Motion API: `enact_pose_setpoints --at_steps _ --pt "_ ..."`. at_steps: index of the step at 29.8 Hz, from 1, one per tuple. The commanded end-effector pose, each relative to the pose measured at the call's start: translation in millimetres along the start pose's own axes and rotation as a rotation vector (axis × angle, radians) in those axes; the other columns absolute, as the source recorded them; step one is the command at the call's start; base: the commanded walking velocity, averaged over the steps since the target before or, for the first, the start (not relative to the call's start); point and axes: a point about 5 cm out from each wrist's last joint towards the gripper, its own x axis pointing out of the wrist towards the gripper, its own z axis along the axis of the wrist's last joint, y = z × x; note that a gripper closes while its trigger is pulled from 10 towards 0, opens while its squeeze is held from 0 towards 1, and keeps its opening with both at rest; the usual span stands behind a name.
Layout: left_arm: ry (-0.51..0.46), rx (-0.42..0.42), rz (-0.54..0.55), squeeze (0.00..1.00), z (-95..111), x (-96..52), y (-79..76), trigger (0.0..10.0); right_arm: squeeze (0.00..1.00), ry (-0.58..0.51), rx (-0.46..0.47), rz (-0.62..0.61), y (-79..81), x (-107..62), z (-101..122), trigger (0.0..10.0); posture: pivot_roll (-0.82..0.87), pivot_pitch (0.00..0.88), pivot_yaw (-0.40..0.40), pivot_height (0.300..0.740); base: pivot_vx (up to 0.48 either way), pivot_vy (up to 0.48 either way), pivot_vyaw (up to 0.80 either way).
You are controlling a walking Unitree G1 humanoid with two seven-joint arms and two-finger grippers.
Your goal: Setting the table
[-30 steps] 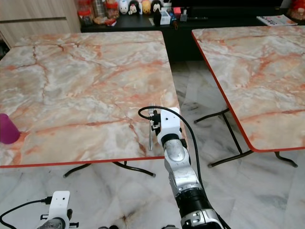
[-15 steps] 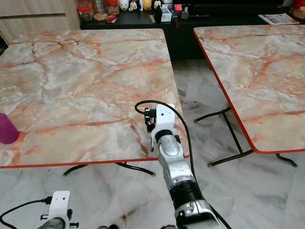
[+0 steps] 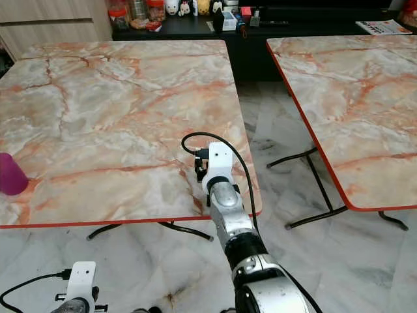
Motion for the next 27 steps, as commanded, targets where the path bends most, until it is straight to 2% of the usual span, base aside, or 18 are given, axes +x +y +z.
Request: enact_pose_setpoints --at_steps 1,12,27 --pt "0.019 -0.009 -0.003 0.00 -4.4 -0.7 -0.5 10.0 0.00 -0.006 -0.002 0.002 1.4 1.5 2.8 10.0 -0.01 0.130 0.006 0.740 0.000 0.000 0.00" --pt "0.031 -0.029 -0.013 0.00 -6.1 -0.9 -3.2 10.0 0.00 0.030 -0.035 -0.025 -4.4 5.4 0.7 10.0 -0.01 0.140 -0.003 0.740 0.000 0.000 0.00" --pt "0.053 -0.036 -0.028 0.00 -8.8 -1.3 -8.8 10.0 0.00 0.127 -0.004 -0.021 -5.3 4.6 -15.2 10.0 -0.01 0.140 -0.013 0.740 0.000 0.000 0.00"
